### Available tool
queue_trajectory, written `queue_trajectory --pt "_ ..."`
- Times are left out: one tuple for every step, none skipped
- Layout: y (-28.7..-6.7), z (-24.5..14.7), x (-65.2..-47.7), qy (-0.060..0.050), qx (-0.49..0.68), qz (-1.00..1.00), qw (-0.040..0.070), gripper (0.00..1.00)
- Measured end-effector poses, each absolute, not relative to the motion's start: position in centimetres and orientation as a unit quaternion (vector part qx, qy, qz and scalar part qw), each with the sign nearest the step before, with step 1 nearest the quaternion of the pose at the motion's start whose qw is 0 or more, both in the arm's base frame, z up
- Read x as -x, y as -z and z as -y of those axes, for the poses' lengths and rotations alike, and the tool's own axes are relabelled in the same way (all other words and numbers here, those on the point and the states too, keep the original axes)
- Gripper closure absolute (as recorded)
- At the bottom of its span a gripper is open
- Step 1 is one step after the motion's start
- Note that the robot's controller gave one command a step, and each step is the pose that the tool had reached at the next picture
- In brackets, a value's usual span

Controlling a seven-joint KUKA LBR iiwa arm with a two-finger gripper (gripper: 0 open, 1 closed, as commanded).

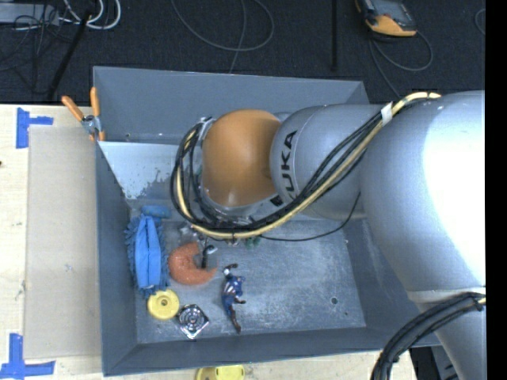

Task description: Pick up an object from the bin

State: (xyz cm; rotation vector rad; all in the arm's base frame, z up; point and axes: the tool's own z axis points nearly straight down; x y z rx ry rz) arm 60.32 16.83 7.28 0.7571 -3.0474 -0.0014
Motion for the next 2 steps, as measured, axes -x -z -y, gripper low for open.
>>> queue_trajectory --pt "-7.3 -16.8 -60.3 0.001 -0.240 0.971 0.001 1.00" --pt "-25.2 -18.4 -59.7 0.001 -0.242 0.970 -0.006 1.00"
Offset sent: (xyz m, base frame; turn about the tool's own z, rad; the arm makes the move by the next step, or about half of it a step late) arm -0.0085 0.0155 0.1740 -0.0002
